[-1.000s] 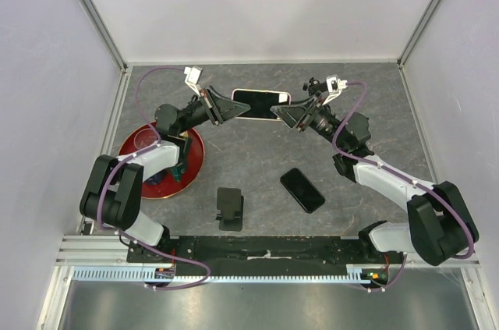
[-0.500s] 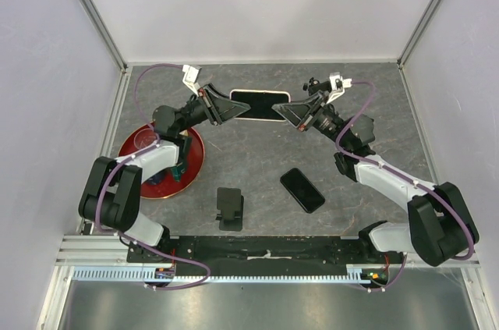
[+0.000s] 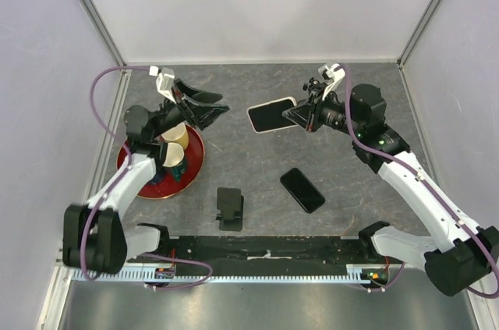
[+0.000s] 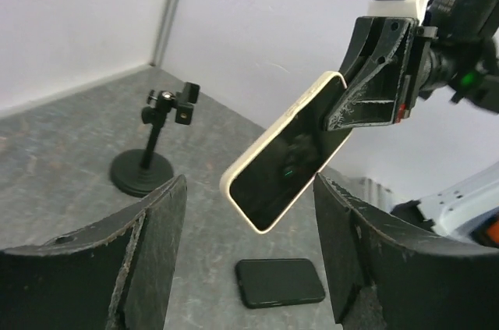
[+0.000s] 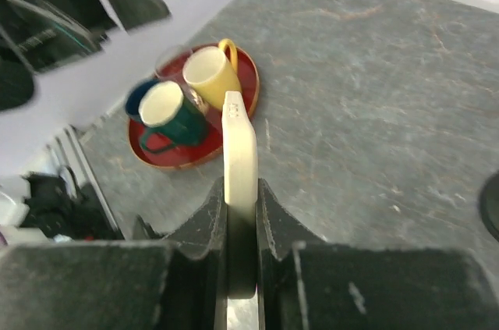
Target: Place the phone on the phone stand
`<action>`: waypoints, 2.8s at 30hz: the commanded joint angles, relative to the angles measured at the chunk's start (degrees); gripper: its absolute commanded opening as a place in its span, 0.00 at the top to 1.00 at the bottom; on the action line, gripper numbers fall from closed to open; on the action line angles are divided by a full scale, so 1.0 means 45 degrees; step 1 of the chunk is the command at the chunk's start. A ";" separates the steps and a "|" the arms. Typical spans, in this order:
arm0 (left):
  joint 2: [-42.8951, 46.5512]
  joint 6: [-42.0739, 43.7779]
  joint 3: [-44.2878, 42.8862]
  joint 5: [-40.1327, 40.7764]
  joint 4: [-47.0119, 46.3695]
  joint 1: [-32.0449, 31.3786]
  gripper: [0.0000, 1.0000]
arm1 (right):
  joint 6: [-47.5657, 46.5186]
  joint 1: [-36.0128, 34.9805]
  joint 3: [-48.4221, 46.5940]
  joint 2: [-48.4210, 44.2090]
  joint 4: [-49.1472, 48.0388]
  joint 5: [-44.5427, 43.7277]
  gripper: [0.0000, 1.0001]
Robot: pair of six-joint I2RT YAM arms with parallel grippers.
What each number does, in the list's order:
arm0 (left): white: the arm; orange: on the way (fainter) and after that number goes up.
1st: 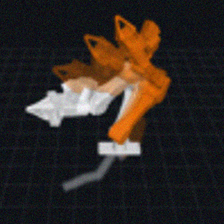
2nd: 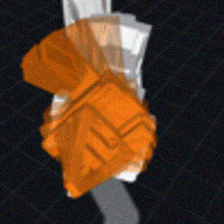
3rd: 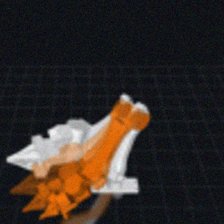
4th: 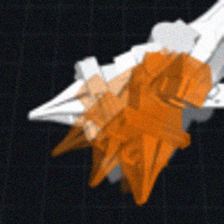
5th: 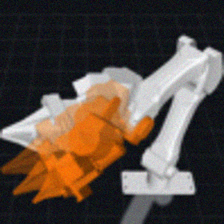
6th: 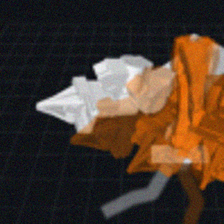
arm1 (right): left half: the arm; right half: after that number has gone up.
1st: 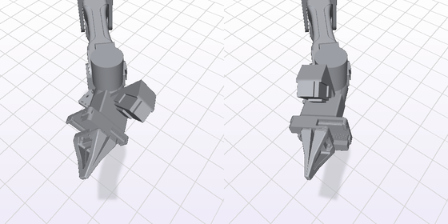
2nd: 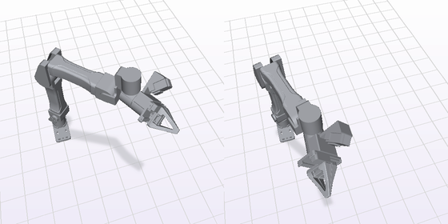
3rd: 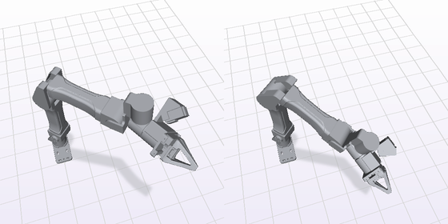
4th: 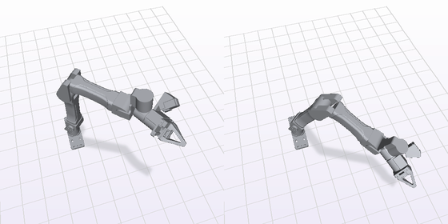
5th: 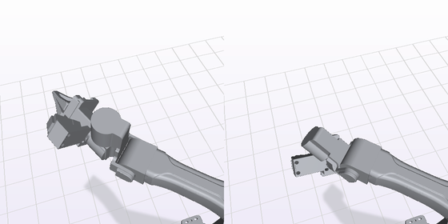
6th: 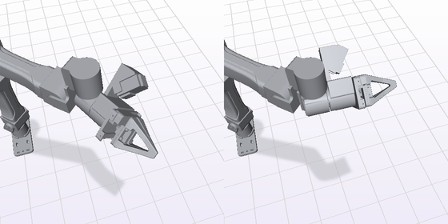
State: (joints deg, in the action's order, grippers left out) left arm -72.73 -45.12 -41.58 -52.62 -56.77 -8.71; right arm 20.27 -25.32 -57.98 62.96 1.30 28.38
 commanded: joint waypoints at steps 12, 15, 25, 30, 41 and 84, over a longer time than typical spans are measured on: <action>0.1670 0.4969 -0.0994 0.2453 0.6560 0.0451 0.30 | -0.7707 -0.4038 -0.6255 0.2331 1.1131 0.2071 1.00; 0.1709 0.4949 -0.0955 0.3098 0.6912 0.0626 0.30 | -0.7805 -0.5112 -0.6939 0.3717 1.2108 0.1742 1.00; 0.1845 0.4891 -0.0759 0.3062 0.6894 0.1096 0.30 | -0.8857 -0.7066 -0.9613 0.7178 1.2873 0.1623 1.00; 0.1807 0.4891 -0.0662 0.2943 0.6737 0.1154 0.30 | -0.9290 -0.7420 -1.0807 0.8488 1.3598 0.1641 1.00; 0.1631 0.4579 -0.0564 0.2690 0.6269 0.1232 0.30 | -0.9681 -0.7420 -1.1451 0.9484 1.3793 0.1896 1.00; 0.0986 0.4129 -0.0740 0.2045 0.6054 0.1252 0.18 | -0.8450 -0.7361 -1.0965 1.0130 1.2856 0.1740 1.00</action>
State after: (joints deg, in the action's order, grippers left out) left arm -68.01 -25.87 -44.05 -42.37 -27.55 -3.44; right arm -18.17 -58.65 -108.05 109.47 61.69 34.72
